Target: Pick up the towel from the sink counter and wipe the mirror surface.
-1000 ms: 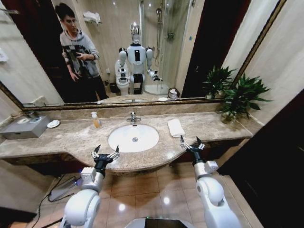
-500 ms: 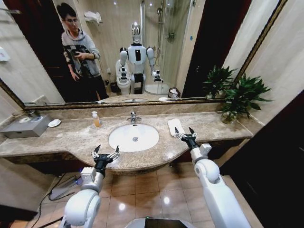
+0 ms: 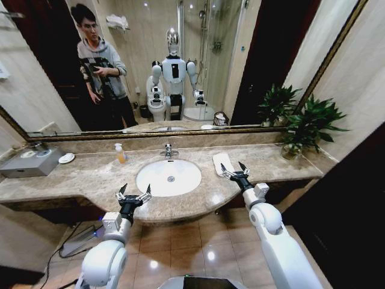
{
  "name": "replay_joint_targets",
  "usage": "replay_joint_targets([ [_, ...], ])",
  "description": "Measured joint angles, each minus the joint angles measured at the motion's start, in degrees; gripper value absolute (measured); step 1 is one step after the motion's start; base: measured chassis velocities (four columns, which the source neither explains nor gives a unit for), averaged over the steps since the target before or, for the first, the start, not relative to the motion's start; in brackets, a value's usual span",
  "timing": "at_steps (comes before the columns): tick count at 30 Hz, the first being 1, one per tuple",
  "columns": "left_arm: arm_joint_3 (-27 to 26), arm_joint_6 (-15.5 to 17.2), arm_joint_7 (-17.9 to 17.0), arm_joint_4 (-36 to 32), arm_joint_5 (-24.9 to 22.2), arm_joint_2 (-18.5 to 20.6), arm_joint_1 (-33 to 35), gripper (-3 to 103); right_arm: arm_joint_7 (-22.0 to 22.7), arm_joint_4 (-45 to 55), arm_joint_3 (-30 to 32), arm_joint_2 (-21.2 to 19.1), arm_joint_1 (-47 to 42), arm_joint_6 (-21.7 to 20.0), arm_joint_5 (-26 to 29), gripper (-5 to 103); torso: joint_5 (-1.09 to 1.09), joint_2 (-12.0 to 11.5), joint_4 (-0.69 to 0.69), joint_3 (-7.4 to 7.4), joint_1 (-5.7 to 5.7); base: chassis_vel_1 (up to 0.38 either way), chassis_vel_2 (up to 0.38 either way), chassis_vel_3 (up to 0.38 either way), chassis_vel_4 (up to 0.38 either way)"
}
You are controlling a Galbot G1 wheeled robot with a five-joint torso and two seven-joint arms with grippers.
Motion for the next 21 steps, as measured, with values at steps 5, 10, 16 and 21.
replay_joint_targets([
  [5,0.00,0.00,0.00,0.00,0.00,0.00,-0.02,100,1.63,-1.09,-0.07,-0.33,0.60,-3.38,0.41,100,0.00,-0.04,0.00,0.02,0.09,-0.157,0.132,0.144,-0.101],
  [10,0.00,0.00,0.00,0.00,0.00,0.00,-0.01,100,2.82,-3.84,-1.89,-1.25,3.74,-8.57,1.72,100,0.00,-0.02,-0.04,0.01,0.02,-0.014,0.023,-0.040,0.000],
  [16,-0.01,0.00,0.00,0.00,0.00,0.00,0.02,100,5.27,-11.62,-9.65,-2.03,12.57,-14.26,3.18,100,0.00,0.01,0.03,-0.01,-0.04,0.066,-0.019,-0.032,0.031],
  [21,0.00,0.00,0.00,0.00,0.00,0.00,0.00,100,6.10,-16.45,-12.92,-2.15,17.93,-16.39,0.87,100,0.00,0.00,0.01,0.00,0.00,0.000,0.000,0.000,0.000],
])
